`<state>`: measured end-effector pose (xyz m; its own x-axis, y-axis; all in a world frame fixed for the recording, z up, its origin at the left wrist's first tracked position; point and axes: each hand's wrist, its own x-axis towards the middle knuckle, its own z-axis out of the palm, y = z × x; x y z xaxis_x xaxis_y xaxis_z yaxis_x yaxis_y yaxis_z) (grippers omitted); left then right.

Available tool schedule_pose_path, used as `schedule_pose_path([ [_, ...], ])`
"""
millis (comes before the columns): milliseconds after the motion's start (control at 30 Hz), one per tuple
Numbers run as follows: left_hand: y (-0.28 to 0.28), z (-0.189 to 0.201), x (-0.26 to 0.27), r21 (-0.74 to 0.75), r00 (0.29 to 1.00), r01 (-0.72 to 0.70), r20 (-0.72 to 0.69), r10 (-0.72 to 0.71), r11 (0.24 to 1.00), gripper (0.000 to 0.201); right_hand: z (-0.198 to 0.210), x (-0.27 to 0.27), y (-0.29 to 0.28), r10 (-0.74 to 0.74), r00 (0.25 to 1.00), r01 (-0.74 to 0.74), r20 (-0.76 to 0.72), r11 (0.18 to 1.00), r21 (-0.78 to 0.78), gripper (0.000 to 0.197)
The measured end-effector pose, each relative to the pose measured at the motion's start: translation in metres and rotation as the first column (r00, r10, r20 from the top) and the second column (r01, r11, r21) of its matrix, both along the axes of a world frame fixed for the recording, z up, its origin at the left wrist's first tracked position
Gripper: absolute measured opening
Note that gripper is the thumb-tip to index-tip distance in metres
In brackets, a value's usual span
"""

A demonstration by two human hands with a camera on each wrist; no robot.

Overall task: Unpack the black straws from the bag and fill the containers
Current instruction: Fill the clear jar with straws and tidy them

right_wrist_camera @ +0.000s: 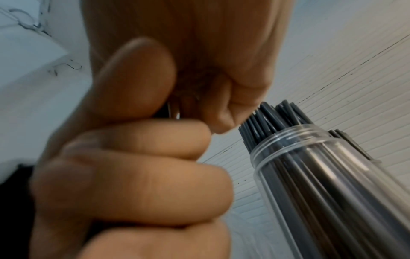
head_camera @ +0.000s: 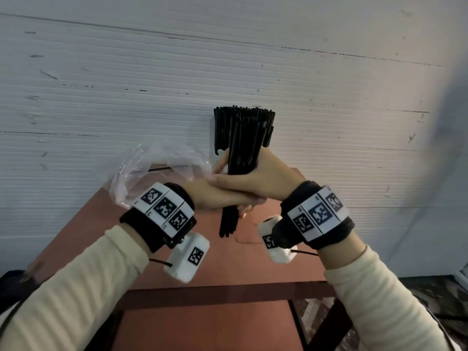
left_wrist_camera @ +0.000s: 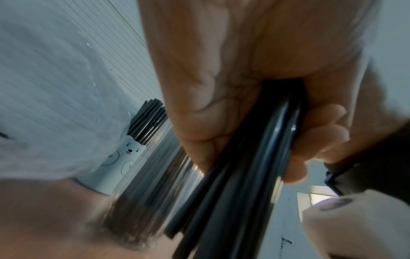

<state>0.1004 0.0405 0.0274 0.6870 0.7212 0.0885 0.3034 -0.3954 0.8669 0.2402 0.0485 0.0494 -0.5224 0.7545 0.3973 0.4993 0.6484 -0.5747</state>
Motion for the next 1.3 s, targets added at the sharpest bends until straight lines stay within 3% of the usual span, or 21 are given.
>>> schedule_pose_path([
  [67,-0.002,-0.004,0.005,0.002,0.998,-0.052,0.040,0.052,0.999,0.020,-0.001,0.004,-0.001,0.019,0.999,-0.018,-0.041,1.000,0.022,0.007],
  [167,0.000,-0.001,0.011,0.049,0.991,-0.109,0.087,0.105,0.993,0.017,0.009,0.010,0.002,0.004,0.995,0.003,-0.104,0.997,0.075,0.009],
  [267,0.015,0.001,0.015,0.102,0.940,-0.312,0.179,0.291,0.945,0.047,0.032,0.021,0.009,-0.013,0.972,0.045,-0.235,0.990,0.132,0.016],
  [367,0.036,-0.007,0.017,0.141,0.803,-0.517,0.422,0.422,0.844,0.071,0.060,0.036,0.019,-0.061,0.911,0.136,-0.407,0.978,0.158,0.021],
  [433,0.051,-0.013,0.017,0.207,0.742,-0.604,0.498,0.449,0.770,0.083,0.074,0.043,0.025,-0.094,0.871,0.183,-0.482,0.973,0.141,0.019],
  [500,0.064,-0.015,0.020,0.239,0.753,-0.601,0.491,0.439,0.763,0.096,0.085,0.048,0.030,-0.122,0.841,0.206,-0.527,0.973,0.103,0.018],
  [667,0.094,-0.012,0.025,0.116,0.820,-0.484,0.405,0.404,0.867,0.123,0.096,0.051,0.044,-0.160,0.828,0.229,-0.538,0.971,0.064,0.019],
  [733,0.103,-0.012,0.026,0.114,0.846,-0.453,0.369,0.386,0.884,0.119,0.098,0.050,0.050,-0.154,0.832,0.218,-0.534,0.974,0.058,0.018],
  [867,0.111,-0.019,0.026,0.033,0.814,-0.488,0.379,0.440,0.872,0.112,0.098,0.046,0.059,-0.125,0.883,0.186,-0.452,0.978,0.094,0.017],
  [1033,0.106,-0.013,0.020,0.055,0.872,-0.386,0.348,0.345,0.921,0.057,0.096,0.046,0.062,-0.113,0.927,0.166,-0.358,0.979,0.120,0.020],
  [1167,0.106,-0.013,0.017,0.060,0.907,-0.310,0.317,0.276,0.949,0.077,0.095,0.048,0.061,-0.093,0.938,0.142,-0.335,0.982,0.125,0.017],
  [1300,0.107,-0.014,0.017,-0.033,0.861,-0.348,0.383,0.334,0.937,0.078,0.094,0.048,0.060,-0.080,0.950,0.124,-0.301,0.984,0.129,0.016],
])
